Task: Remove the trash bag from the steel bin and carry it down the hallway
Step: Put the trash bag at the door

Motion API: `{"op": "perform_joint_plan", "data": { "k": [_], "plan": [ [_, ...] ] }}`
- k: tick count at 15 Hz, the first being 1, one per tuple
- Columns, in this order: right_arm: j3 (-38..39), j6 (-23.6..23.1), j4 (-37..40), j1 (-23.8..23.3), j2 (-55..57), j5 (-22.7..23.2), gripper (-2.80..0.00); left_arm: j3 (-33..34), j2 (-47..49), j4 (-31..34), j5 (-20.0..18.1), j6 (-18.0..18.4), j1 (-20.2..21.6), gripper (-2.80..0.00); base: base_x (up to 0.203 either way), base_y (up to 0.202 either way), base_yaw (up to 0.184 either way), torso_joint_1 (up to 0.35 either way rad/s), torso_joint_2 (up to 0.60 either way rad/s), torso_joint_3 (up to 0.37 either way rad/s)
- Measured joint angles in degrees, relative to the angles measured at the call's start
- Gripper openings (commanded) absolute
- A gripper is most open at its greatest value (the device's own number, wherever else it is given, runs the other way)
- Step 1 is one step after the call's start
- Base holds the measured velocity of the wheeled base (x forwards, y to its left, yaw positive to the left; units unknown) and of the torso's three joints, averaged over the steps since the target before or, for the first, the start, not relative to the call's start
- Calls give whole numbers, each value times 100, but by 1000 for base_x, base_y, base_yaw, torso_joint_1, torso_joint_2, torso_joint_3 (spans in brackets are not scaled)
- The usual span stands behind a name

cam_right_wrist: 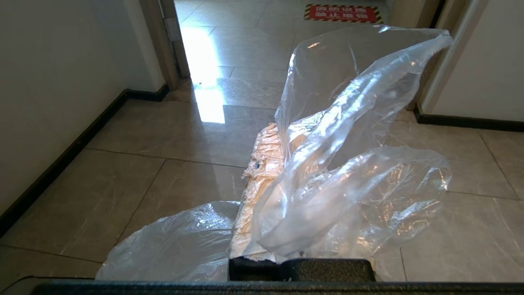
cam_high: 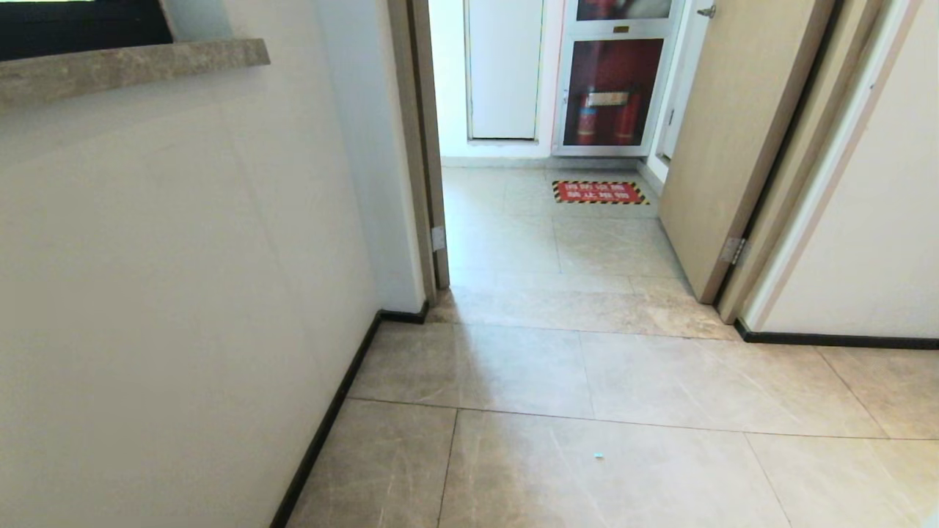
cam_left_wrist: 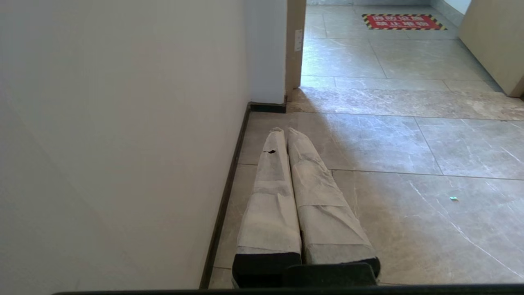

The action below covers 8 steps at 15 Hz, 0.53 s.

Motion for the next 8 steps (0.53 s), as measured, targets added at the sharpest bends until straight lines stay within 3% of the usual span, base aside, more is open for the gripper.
{"op": "perform_joint_plan", "data": {
  "k": [8],
  "plan": [
    [0,-25,0,0,0,11,-280,0,0,0,0,-1,0,-280,0,0,0,0,0,0]
  ]
}}
